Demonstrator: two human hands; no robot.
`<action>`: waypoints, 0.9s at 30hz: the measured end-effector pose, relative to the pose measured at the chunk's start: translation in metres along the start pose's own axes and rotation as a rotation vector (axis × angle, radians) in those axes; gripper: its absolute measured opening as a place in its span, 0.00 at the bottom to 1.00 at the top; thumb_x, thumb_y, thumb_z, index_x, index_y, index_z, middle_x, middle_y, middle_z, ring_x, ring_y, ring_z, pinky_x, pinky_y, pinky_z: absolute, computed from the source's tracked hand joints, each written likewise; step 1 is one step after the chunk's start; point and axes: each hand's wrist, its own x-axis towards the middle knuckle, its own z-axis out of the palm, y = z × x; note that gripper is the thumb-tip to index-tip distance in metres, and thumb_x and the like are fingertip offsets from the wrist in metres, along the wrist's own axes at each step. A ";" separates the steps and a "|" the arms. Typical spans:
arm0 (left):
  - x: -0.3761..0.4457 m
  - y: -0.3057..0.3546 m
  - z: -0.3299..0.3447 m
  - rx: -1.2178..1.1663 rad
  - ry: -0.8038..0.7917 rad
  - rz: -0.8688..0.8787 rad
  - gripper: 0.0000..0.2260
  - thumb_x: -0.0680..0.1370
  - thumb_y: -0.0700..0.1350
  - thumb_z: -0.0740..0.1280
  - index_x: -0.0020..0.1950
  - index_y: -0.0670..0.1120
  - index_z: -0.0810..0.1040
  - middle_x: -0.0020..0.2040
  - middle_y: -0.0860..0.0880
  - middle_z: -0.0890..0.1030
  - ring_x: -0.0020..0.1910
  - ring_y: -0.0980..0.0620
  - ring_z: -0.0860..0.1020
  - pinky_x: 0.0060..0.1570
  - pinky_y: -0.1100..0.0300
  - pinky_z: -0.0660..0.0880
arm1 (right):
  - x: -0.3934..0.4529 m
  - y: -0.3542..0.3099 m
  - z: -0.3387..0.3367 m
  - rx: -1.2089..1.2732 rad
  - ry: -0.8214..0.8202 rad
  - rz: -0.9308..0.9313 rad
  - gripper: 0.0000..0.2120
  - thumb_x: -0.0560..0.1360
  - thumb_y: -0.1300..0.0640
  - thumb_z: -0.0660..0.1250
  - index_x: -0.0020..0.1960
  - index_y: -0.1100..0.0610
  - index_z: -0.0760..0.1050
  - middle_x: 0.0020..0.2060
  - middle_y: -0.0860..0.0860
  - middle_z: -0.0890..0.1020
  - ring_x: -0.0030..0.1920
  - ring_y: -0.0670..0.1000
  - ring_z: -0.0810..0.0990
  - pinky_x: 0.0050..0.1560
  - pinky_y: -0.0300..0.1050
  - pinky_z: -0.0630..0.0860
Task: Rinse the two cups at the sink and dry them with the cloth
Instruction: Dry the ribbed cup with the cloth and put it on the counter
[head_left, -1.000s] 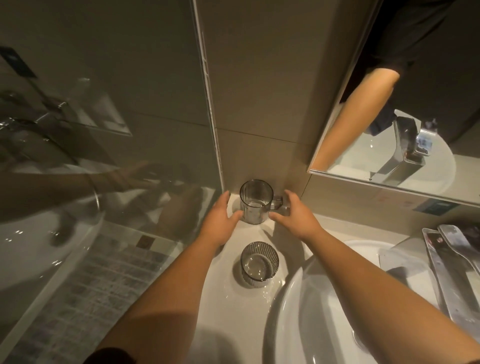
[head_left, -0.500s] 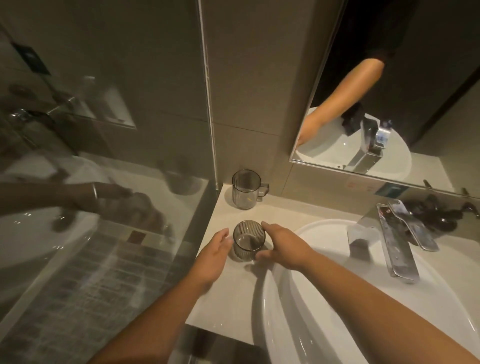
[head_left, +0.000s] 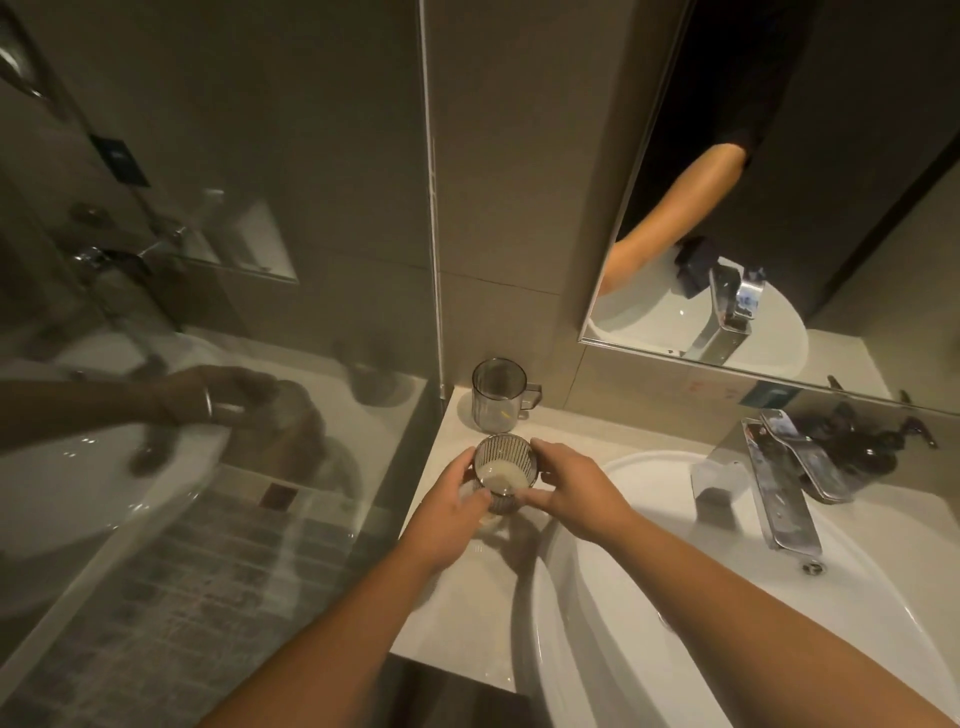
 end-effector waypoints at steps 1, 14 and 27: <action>-0.004 0.010 -0.003 0.004 0.010 0.029 0.24 0.76 0.42 0.64 0.61 0.72 0.70 0.59 0.72 0.77 0.59 0.74 0.73 0.50 0.80 0.69 | -0.004 -0.007 -0.007 0.042 0.025 -0.001 0.27 0.67 0.55 0.77 0.65 0.53 0.74 0.54 0.50 0.79 0.53 0.49 0.79 0.57 0.42 0.76; -0.063 0.106 0.006 0.126 -0.037 0.423 0.41 0.64 0.60 0.75 0.72 0.58 0.60 0.69 0.55 0.72 0.66 0.61 0.71 0.67 0.62 0.70 | -0.108 -0.064 -0.084 0.289 0.235 -0.086 0.26 0.69 0.60 0.77 0.61 0.42 0.73 0.53 0.42 0.82 0.52 0.39 0.82 0.52 0.32 0.76; -0.140 0.090 0.100 0.105 -0.117 0.363 0.38 0.70 0.47 0.79 0.73 0.51 0.61 0.67 0.50 0.72 0.65 0.54 0.72 0.66 0.58 0.69 | -0.276 0.034 -0.104 0.024 0.392 0.123 0.22 0.74 0.45 0.69 0.66 0.52 0.74 0.61 0.48 0.78 0.55 0.44 0.78 0.54 0.38 0.75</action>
